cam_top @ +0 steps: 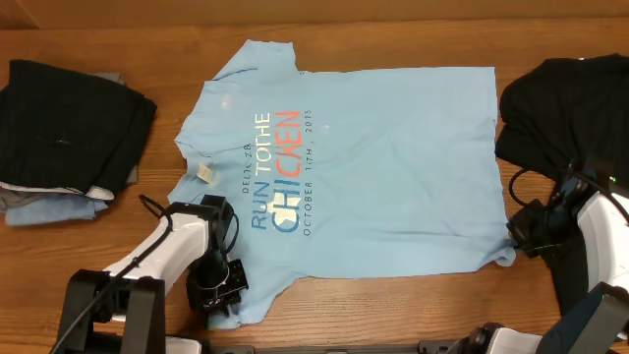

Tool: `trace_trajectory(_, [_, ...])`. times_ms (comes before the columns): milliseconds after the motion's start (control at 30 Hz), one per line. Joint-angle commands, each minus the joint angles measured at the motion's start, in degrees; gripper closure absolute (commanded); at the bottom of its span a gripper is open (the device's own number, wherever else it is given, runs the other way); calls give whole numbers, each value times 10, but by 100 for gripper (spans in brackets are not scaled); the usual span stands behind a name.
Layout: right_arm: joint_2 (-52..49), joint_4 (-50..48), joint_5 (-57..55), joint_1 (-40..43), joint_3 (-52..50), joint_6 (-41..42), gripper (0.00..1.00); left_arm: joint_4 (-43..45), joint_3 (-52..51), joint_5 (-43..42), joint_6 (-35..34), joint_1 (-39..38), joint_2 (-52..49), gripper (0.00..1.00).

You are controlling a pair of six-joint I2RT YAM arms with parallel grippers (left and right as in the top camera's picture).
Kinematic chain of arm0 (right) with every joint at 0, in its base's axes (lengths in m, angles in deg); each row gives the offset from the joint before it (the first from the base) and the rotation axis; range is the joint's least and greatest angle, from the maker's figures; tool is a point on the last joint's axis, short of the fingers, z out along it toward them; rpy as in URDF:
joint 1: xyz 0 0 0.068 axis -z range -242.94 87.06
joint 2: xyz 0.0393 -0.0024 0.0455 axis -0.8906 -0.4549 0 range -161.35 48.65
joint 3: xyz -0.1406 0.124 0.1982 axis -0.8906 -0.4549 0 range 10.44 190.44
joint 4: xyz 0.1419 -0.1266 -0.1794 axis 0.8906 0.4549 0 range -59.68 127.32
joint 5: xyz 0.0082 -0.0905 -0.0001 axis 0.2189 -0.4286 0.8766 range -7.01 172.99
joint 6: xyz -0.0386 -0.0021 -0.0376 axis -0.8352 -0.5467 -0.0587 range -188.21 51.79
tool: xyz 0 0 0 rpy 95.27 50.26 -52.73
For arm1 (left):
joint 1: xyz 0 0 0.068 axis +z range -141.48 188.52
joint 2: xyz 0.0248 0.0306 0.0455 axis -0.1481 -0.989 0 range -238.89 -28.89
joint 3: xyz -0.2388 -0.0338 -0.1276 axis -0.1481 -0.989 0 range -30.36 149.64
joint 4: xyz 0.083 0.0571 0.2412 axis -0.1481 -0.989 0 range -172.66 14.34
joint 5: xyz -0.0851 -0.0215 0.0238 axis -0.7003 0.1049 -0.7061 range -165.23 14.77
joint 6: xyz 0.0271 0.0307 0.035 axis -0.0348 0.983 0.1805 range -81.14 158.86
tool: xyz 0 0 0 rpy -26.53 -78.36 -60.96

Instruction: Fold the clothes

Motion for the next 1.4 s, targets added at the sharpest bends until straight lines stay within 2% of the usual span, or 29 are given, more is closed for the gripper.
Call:
trace_trajectory(0, [-1, 0, -18, 2, 9, 4, 96, -53, 45, -38, -15, 0, 5, 84])
trace_trajectory(133, [-1, 8, -23, 2, 9, 15, 96, -85, 49, -102, 20, 0, 45, 85])
trace_trajectory(400, [-1, 21, -17, 2, 16, 15, 96, -114, 53, -100, 36, 0, 103, 83])
trace_trajectory(633, [-1, 133, -71, 2, 110, 15, 96, -166, 54, -100, 49, 0, 143, 82])
trace_trajectory(933, [-2, 135, -71, 2, 116, 15, 96, -224, 53, -87, 61, 0, 195, 78])
trace_trajectory(967, [-2, 134, -71, 2, 116, 15, 96, -225, 52, -75, 60, 0, 200, 70])
trace_trajectory(1067, [-2, 132, -71, 2, 116, 15, 96, -222, 42, -77, 56, 0, 202, 59])
trace_trajectory(1100, [-2, 130, -71, 2, 116, 15, 96, -216, 33, -88, 56, 0, 202, 49])
trace_trajectory(1133, [-2, 130, -70, 2, 116, 15, 96, -209, 23, -96, 56, 0, 202, 21])
trace_trajectory(1200, [-2, 124, -64, 2, 116, 13, 96, -191, 8, -110, 54, 0, 202, 0])
trace_trajectory(1367, [-2, 118, -60, 2, 116, 13, 96, -141, 5, -109, 6, 0, 201, 9])
